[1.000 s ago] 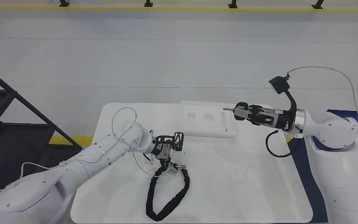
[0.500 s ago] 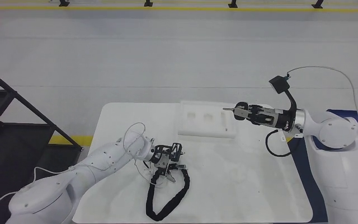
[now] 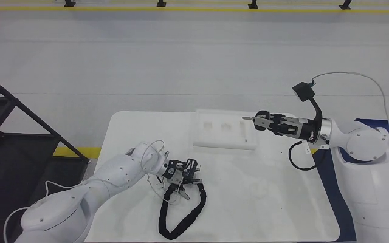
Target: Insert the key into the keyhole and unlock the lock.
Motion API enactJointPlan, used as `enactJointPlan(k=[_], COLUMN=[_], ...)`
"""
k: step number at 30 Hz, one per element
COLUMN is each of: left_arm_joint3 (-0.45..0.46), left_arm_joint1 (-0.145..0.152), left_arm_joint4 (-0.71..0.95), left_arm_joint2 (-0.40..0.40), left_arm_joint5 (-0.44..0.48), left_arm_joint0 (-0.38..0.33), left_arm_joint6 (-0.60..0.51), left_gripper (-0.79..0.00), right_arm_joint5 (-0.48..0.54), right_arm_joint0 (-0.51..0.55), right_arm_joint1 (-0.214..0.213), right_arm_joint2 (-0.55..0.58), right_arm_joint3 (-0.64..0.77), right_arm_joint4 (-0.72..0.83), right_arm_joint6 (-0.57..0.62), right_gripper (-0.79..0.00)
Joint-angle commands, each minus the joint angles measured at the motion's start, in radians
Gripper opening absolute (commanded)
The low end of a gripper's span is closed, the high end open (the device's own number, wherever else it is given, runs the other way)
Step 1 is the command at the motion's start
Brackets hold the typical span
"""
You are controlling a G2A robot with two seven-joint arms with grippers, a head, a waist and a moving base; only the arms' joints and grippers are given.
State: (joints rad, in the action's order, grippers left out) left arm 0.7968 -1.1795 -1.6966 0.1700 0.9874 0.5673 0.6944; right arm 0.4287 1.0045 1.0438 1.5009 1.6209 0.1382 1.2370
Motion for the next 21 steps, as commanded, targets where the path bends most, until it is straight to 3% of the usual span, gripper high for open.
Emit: enactJointPlan(k=[1,5,8,9,17,21], left_arm_joint3=[-0.011,-0.037,-0.051,-0.056,-0.087,-0.064], left_arm_joint1=[-0.005,-0.017,-0.025,-0.027,-0.034,-0.023], left_arm_joint4=[-0.014,-0.043,-0.055,-0.058,-0.073,-0.052], left_arm_joint2=[0.0,0.0,0.0,0.0,0.004,0.009], left_arm_joint5=[-0.001,-0.003,-0.003,-0.006,-0.014,-0.036], left_arm_joint0=[0.0,-0.001,0.002,0.002,-0.006,-0.013], left_arm_joint6=[0.016,0.037,0.053,0.062,0.152,0.175], left_gripper=[-0.416,-0.554,-0.754,-0.785,-0.785,-0.785], right_arm_joint5=[0.0,0.0,0.0,0.0,0.0,0.0], right_arm_joint0=[0.0,0.0,0.0,0.0,0.0,0.0], right_arm_joint1=[0.0,0.0,0.0,0.0,0.0,0.0], right_arm_joint2=[0.0,0.0,0.0,0.0,0.0,0.0], right_arm_joint3=[0.0,0.0,0.0,0.0,0.0,0.0], right_arm_joint4=[0.0,0.0,0.0,0.0,0.0,0.0], right_arm_joint6=[0.0,0.0,0.0,0.0,0.0,0.0], right_gripper=[-0.785,-0.785,-0.785,-0.785,-0.785,-0.785])
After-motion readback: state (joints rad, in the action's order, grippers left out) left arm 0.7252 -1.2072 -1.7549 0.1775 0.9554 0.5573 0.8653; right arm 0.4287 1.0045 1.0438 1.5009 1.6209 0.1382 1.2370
